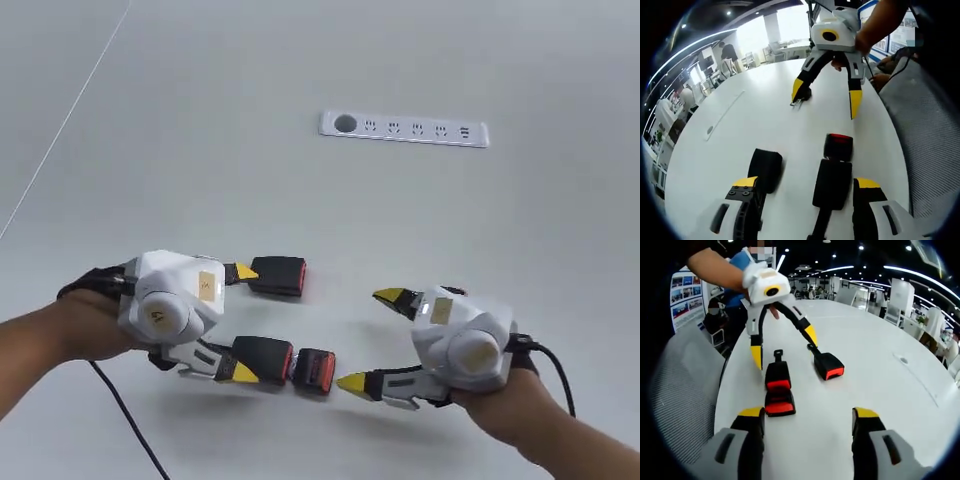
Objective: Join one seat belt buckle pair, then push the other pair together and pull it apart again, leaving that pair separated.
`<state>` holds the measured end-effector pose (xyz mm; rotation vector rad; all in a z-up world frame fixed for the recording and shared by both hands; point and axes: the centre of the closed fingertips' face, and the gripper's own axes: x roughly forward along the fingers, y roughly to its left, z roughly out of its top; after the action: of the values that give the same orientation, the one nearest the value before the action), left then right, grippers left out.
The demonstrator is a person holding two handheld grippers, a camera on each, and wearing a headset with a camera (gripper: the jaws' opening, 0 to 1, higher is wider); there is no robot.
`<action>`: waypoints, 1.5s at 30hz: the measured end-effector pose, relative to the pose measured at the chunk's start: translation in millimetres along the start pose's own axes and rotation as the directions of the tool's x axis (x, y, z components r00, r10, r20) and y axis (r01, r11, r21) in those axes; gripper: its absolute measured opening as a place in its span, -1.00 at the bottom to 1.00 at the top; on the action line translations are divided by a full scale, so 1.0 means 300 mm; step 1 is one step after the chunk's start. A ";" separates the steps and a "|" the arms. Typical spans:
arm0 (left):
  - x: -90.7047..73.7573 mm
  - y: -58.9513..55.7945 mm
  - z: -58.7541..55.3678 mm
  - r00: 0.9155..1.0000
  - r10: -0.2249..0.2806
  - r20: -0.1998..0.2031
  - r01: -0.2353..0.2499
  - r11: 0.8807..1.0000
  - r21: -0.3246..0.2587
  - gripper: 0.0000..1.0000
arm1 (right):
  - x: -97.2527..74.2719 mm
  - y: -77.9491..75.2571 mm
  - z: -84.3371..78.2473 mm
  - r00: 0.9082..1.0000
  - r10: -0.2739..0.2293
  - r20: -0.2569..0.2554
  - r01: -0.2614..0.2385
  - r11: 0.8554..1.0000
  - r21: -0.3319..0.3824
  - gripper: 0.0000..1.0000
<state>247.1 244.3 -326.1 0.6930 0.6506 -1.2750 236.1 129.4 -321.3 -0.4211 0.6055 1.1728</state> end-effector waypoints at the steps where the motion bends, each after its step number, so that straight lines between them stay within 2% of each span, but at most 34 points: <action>1: -0.003 0.009 0.001 1.000 0.005 0.000 -0.005 1.000 0.001 0.56 | -0.008 -0.011 -0.007 1.000 -0.002 -0.006 0.002 1.000 0.002 0.45; 4: -0.014 0.052 -0.001 1.000 0.021 -0.012 -0.021 1.000 0.011 0.55 | -0.053 -0.071 -0.033 1.000 -0.020 -0.022 0.020 1.000 -0.004 0.44; 9: -0.028 0.115 0.001 0.999 0.030 -0.014 -0.030 1.000 0.005 0.53 | -0.107 -0.170 -0.070 0.998 -0.047 -0.037 0.048 0.998 0.028 0.43; 10: -0.029 0.141 0.000 0.999 0.039 -0.018 -0.039 0.999 0.003 0.52 | -0.126 -0.205 -0.087 0.997 -0.058 -0.045 0.060 0.997 0.046 0.43; 12: -0.029 0.163 0.006 0.999 0.042 -0.019 -0.042 0.999 -0.002 0.50 | -0.140 -0.228 -0.104 0.998 -0.047 -0.044 0.051 0.994 0.096 0.43; 14: -0.025 0.174 0.010 0.999 0.040 -0.023 -0.040 0.999 -0.003 0.49 | -0.157 -0.269 -0.126 0.997 -0.059 -0.045 0.063 0.993 0.096 0.43; 17: -0.016 0.186 0.014 0.999 0.033 -0.030 -0.033 0.999 0.003 0.49 | -0.172 -0.294 -0.177 0.995 -0.040 -0.091 0.051 0.991 0.124 0.43; 19: 0.001 0.194 0.013 0.999 0.020 -0.035 -0.021 1.000 -0.005 0.48 | -0.177 -0.310 -0.204 0.992 -0.044 -0.121 0.056 0.994 0.096 0.41; 22: 0.025 0.199 0.007 0.999 0.006 -0.047 -0.006 1.000 -0.001 0.45 | -0.177 -0.313 -0.237 0.987 -0.017 -0.158 0.033 0.995 0.098 0.37; 24: 0.041 0.206 0.004 0.999 -0.002 -0.051 0.002 1.000 -0.001 0.43 | -0.174 -0.337 -0.254 0.986 -0.007 -0.169 0.024 0.995 0.095 0.35; 28: 0.069 0.217 -0.013 0.998 -0.019 -0.062 0.018 1.000 -0.011 0.38 | -0.161 -0.338 -0.269 0.982 0.022 -0.186 -0.003 0.995 0.102 0.31; 30: 0.082 0.222 -0.033 0.997 -0.025 -0.078 0.024 1.000 -0.008 0.35 | -0.150 -0.330 -0.281 0.978 0.050 -0.202 -0.029 0.994 0.106 0.30; 33: 0.094 0.223 -0.057 0.995 -0.041 -0.093 0.039 0.999 -0.020 0.31 | -0.142 -0.327 -0.297 0.970 0.062 -0.234 -0.045 0.996 0.077 0.25; 34: 0.100 0.220 -0.069 0.993 -0.049 -0.103 0.045 0.998 -0.039 0.28 | -0.141 -0.327 -0.297 0.969 0.064 -0.238 -0.048 0.996 0.074 0.22; 38: 0.118 0.212 -0.091 0.990 -0.073 -0.118 0.070 0.997 -0.033 0.20 | -0.140 -0.328 -0.306 0.964 0.084 -0.252 -0.067 0.995 0.075 0.09; 40: 0.125 0.212 -0.088 0.990 -0.080 -0.112 0.076 0.996 -0.038 0.19 | -0.138 -0.321 -0.318 0.957 0.103 -0.270 -0.088 0.994 0.067 0.06; 42: 0.132 0.216 -0.077 0.992 -0.082 -0.100 0.078 0.996 -0.042 0.15 | -0.142 -0.315 -0.333 0.947 0.110 -0.303 -0.102 0.994 0.043 0.04; 44: 0.140 0.219 -0.071 0.992 -0.088 -0.095 0.084 0.996 -0.038 0.07 | -0.141 -0.311 -0.341 0.944 0.116 -0.308 -0.111 0.993 0.034 -0.01; 45: 0.143 0.218 -0.071 0.991 -0.091 -0.095 0.088 0.995 -0.038 0.04 | -0.140 -0.312 -0.337 0.946 0.113 -0.303 -0.108 0.994 0.031 -0.01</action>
<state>317.9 244.1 -365.8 0.7071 0.7883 -1.3161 290.9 6.4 -372.4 -0.5679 0.9151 1.2186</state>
